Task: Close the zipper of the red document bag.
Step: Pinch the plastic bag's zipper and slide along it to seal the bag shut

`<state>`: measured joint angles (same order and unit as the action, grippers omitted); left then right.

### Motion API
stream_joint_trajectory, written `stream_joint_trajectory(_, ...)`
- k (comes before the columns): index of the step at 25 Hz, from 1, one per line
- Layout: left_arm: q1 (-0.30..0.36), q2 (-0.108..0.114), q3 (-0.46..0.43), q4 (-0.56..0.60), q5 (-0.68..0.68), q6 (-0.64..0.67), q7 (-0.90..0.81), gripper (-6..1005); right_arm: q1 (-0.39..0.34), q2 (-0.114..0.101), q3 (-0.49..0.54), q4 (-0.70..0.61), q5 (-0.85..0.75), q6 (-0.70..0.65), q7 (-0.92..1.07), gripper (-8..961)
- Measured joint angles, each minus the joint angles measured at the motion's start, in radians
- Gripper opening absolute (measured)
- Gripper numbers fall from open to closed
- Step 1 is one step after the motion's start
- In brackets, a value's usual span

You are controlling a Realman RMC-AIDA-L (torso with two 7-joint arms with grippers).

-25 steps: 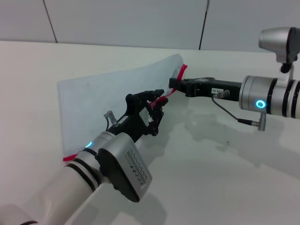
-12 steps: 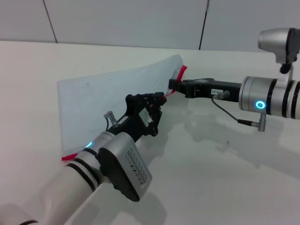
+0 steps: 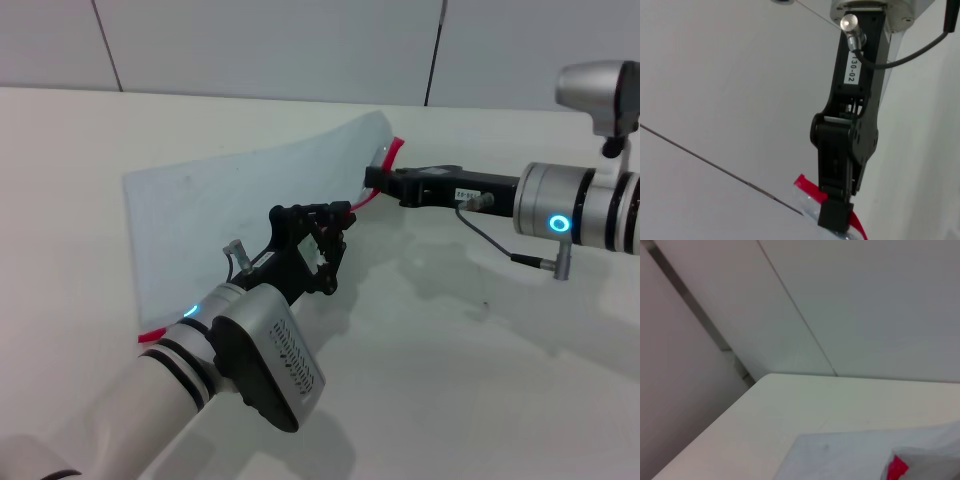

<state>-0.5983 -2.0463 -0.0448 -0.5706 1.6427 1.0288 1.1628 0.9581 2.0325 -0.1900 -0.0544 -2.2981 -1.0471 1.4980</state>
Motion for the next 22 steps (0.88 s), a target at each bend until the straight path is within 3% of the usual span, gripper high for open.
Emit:
stream_joint_trajectory(10, 0.007, 0.0, 0.0, 0.0, 0.0, -0.012, 0.0, 78, -0.05, -0.006, 0.049, -0.047, 0.015, 0.001, 0.0, 45)
stream_joint_trajectory(22, 0.012, 0.002, 0.0, 0.0, 0.0, -0.035, -0.001, 78, -0.172, -0.009, 0.081, -0.159, 0.113, 0.001, 0.023, 46)
